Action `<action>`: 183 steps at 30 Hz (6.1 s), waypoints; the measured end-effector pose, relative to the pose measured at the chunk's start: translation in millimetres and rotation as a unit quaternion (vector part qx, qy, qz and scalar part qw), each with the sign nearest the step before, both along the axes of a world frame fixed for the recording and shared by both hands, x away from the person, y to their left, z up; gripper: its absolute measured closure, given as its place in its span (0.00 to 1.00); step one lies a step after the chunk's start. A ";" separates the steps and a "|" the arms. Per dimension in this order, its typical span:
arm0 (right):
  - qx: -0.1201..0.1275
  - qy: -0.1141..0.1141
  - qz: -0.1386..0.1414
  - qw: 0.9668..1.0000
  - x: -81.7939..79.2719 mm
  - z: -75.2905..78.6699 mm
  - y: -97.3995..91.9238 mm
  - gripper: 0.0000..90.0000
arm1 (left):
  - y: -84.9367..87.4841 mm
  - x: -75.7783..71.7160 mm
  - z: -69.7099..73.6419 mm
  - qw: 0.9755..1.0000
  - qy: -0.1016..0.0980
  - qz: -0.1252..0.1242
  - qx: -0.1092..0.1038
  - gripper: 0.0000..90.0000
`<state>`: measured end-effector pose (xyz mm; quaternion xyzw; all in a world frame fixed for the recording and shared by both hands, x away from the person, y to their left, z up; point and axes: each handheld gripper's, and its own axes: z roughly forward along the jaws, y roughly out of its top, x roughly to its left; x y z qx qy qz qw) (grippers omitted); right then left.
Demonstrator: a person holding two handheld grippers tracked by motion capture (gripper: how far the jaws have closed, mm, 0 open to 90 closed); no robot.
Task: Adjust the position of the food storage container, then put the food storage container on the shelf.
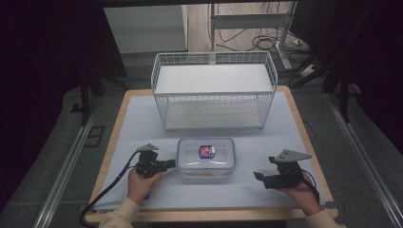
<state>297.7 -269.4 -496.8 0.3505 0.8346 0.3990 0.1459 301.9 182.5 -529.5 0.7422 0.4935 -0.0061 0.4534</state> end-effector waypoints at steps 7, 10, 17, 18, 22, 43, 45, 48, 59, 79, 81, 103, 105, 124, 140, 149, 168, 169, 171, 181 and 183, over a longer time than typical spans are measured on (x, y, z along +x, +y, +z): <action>0.000 -0.001 0.000 1.000 -0.7 -0.1 -0.9 0.16 | 21.8 -9.3 6.4 0.999 -0.018 0.027 -0.005 1.00; -0.001 -0.001 0.000 1.000 -0.6 -0.4 -1.0 0.16 | 27.0 -13.7 8.8 0.999 -0.022 0.033 0.001 0.99; -0.005 0.000 0.001 1.000 -0.3 -1.9 0.2 0.16 | 37.0 -23.5 12.2 0.998 -0.039 0.051 0.008 0.89; -0.005 0.000 0.001 1.000 -0.3 -1.9 0.2 0.16 | 37.0 -23.5 12.2 0.998 -0.039 0.051 0.008 0.83; -0.009 -0.001 0.003 1.000 -0.6 -2.7 1.0 0.16 | 35.4 -22.9 15.6 0.997 -0.041 0.069 -0.008 0.49; -0.012 -0.013 0.015 1.000 -4.4 -4.9 6.5 0.15 | 10.5 1.5 22.2 0.995 0.026 0.042 -0.090 0.19; -0.012 -0.014 0.016 1.000 -4.3 -4.4 6.2 0.15 | 6.4 5.4 19.4 0.995 0.035 0.035 -0.084 0.18; -0.015 -0.017 0.007 1.000 -3.1 -4.7 5.3 0.15 | 4.1 10.1 16.6 0.995 0.049 0.031 -0.087 0.19; -0.019 -0.014 0.001 1.000 -2.4 -3.5 2.8 0.15 | -10.3 26.3 7.6 0.989 0.096 0.011 -0.112 0.33; 0.019 0.010 0.025 0.999 5.3 4.8 20.1 0.16 | -11.0 33.0 2.1 0.986 0.103 0.008 -0.130 0.32; 0.019 0.011 0.024 0.999 5.6 4.5 20.8 0.16 | -10.5 33.6 2.0 0.985 0.104 0.014 -0.135 0.32; 0.144 0.187 -0.001 0.972 77.5 1.4 65.7 0.16 | -8.8 31.6 3.8 0.986 0.094 0.019 -0.134 0.39; 0.149 0.197 -0.006 0.969 83.1 -2.0 67.1 0.17 | -8.8 31.6 3.7 0.986 0.094 0.019 -0.134 0.39; 0.212 0.270 0.009 0.939 88.3 -14.0 64.4 0.38 | -9.7 28.0 2.4 0.986 0.086 0.028 -0.138 0.39; 0.214 0.226 0.026 0.950 67.5 -2.7 57.3 0.53 | -10.6 4.0 9.9 0.991 0.029 0.028 -0.124 0.45; 0.207 0.183 0.033 0.960 48.2 3.2 56.9 0.56 | -12.8 -15.7 14.2 0.994 -0.012 0.026 -0.108 0.49; 0.214 0.174 0.030 0.961 41.2 4.9 55.9 0.58 | -14.4 -22.3 17.4 0.994 -0.018 0.032 -0.104 0.50; 0.216 0.176 0.028 0.960 41.1 5.0 55.7 0.58 | -14.4 -22.3 17.7 0.994 -0.018 0.031 -0.103 0.50; 0.218 0.180 0.026 0.959 40.6 5.8 55.2 0.58 | -14.9 -22.3 17.9 0.994 -0.020 0.033 -0.106 0.50; 0.216 0.167 0.027 0.962 40.2 10.4 52.4 0.59 | -18.6 -23.0 21.0 0.994 -0.026 0.029 -0.098 0.51; 0.216 0.164 0.028 0.962 40.1 11.2 52.3 0.59 | -19.1 -23.1 21.7 0.994 -0.025 0.031 -0.101 0.51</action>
